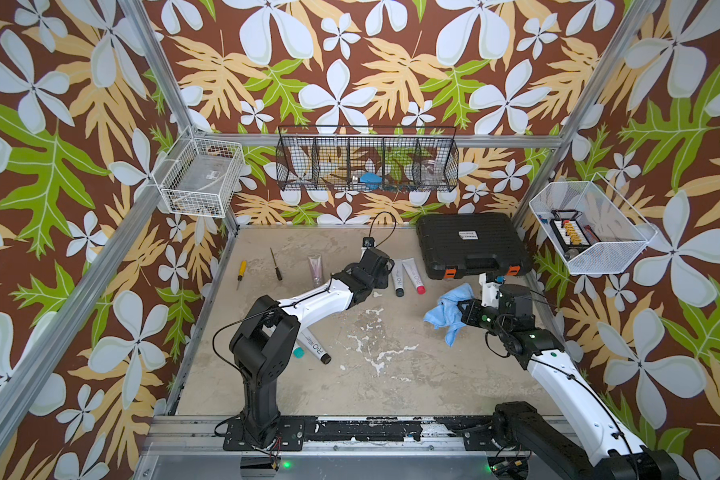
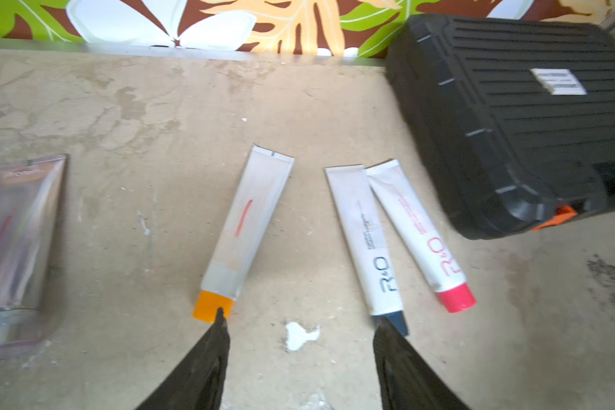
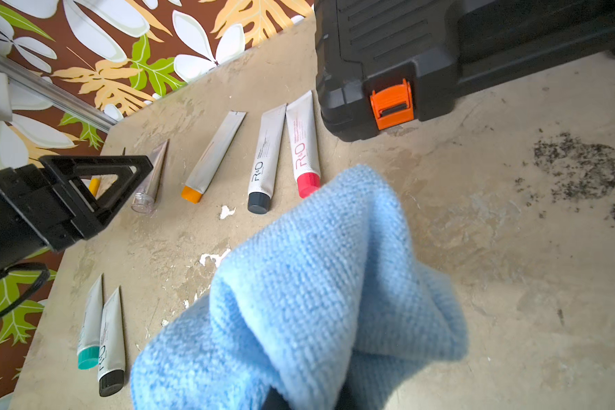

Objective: Wipe the surface of the toothpaste tube
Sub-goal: Place the toothpaste at the center of the board, then move the toothpaste to the center of the board.

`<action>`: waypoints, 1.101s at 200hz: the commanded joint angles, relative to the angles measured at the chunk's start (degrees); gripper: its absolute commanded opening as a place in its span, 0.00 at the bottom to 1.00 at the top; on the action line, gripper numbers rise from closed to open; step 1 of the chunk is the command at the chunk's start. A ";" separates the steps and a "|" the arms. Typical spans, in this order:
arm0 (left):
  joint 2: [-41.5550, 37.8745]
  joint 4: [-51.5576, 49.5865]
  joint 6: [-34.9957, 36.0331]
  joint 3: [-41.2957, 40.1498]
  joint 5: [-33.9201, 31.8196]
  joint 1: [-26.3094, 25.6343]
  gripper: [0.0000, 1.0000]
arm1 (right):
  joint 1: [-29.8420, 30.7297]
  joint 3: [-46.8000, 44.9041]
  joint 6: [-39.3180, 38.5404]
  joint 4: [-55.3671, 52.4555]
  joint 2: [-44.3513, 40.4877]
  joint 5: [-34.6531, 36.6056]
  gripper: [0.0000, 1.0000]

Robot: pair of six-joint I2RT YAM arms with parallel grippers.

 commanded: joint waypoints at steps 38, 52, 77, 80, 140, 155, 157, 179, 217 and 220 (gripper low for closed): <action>2.25 3.74 9.80 -2.77 10.47 6.86 0.68 | 0.02 -0.47 -1.16 2.34 1.58 -2.05 0.00; 3.58 3.89 11.66 -2.09 11.73 7.82 0.68 | 0.02 -0.55 -1.45 2.48 2.16 -3.00 0.00; 5.09 3.62 15.09 -1.84 11.14 8.87 0.67 | 0.06 -0.68 -1.95 1.74 2.51 -4.17 0.00; 5.24 3.65 15.27 -1.93 11.26 9.05 0.67 | 0.02 -0.73 -1.98 1.78 2.49 -4.26 0.00; 7.50 4.40 17.15 -2.24 16.20 10.40 0.64 | 0.02 -0.36 -3.30 1.33 2.64 -5.16 0.00; 8.77 4.16 16.66 -1.71 16.28 10.40 0.64 | 0.02 0.01 -3.38 1.16 2.58 -5.25 0.00; 8.98 4.10 16.64 -1.59 16.44 10.40 0.64 | 0.02 0.05 -3.34 1.16 2.56 -5.29 0.00; 9.87 4.41 16.30 -1.82 16.18 10.40 0.63 | 0.02 0.45 -3.34 1.02 2.78 -5.38 0.00; 11.07 4.83 16.36 -1.42 17.25 10.40 0.60 | 0.02 1.20 -3.66 0.13 3.26 -6.00 0.00; 11.22 4.76 16.44 -1.29 17.33 10.40 0.60 | 0.06 1.19 -3.67 0.21 3.31 -6.00 0.00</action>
